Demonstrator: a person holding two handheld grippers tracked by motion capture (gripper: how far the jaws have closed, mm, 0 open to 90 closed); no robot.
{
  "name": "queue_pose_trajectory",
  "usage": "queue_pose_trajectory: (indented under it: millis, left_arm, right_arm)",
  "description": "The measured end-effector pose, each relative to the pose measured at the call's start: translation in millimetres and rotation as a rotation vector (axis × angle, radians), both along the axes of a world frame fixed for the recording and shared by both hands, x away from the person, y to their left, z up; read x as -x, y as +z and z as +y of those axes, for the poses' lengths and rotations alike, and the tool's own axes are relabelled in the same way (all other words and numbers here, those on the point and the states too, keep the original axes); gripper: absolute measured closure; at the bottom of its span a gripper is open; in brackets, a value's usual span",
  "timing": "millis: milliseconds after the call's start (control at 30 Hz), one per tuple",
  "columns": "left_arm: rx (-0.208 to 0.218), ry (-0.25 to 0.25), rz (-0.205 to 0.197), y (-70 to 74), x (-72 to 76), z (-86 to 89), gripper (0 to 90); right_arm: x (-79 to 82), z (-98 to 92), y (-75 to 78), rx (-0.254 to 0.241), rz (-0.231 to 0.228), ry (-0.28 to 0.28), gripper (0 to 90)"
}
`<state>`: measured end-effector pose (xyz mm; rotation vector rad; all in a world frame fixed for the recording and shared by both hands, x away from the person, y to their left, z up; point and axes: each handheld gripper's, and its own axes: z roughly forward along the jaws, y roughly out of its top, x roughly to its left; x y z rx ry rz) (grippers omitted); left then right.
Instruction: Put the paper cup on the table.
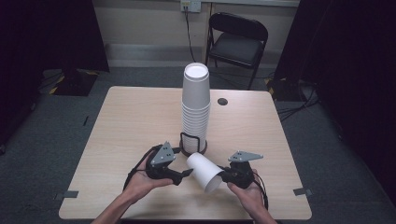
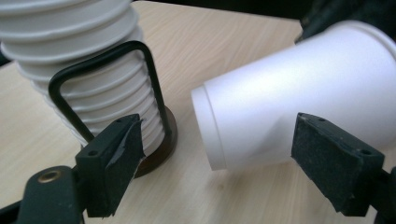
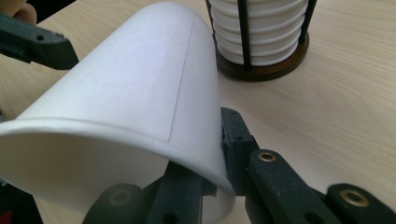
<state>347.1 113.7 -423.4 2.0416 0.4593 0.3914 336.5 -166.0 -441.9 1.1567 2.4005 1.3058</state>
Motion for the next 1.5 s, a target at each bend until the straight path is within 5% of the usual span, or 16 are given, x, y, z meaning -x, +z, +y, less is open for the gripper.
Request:
queue_pose_trajectory:
  millis: [200,433,500,633,900,1200,1500]
  left_arm:
    - [-0.065,-0.057,-0.044,-4.0,3.4,-3.4,16.5]
    - [-0.085,-0.111,-0.067,-9.7,7.9,-11.3,16.3]
    - [-0.122,-0.139,-0.100,-10.1,9.8,-13.0,16.3]
    - [-0.129,-0.202,-0.140,-5.8,14.6,-11.8,18.2]
    - [-0.160,-0.241,-0.178,-7.2,18.4,-15.1,15.8]
    - [-0.216,-0.279,-0.207,-15.2,20.2,-16.8,14.3]
    - [-0.255,-0.292,-0.234,-19.9,22.6,-26.5,0.0]
  right_arm:
    - [-1.4,-1.3,1.3,0.007,0.021,0.022,86.7]
    - [-4.5,-2.3,6.4,0.029,0.042,0.045,86.7]
    - [-4.4,-3.0,8.0,0.038,0.044,0.057,86.7]
    - [-5.4,-3.8,11.5,0.039,0.067,0.063,86.7]
    - [-10.3,1.5,11.7,0.044,0.144,0.103,86.8]
    - [-14.3,12.7,11.7,0.086,0.177,0.137,86.8]
    - [-16.0,22.6,12.3,0.091,0.180,0.166,86.8]
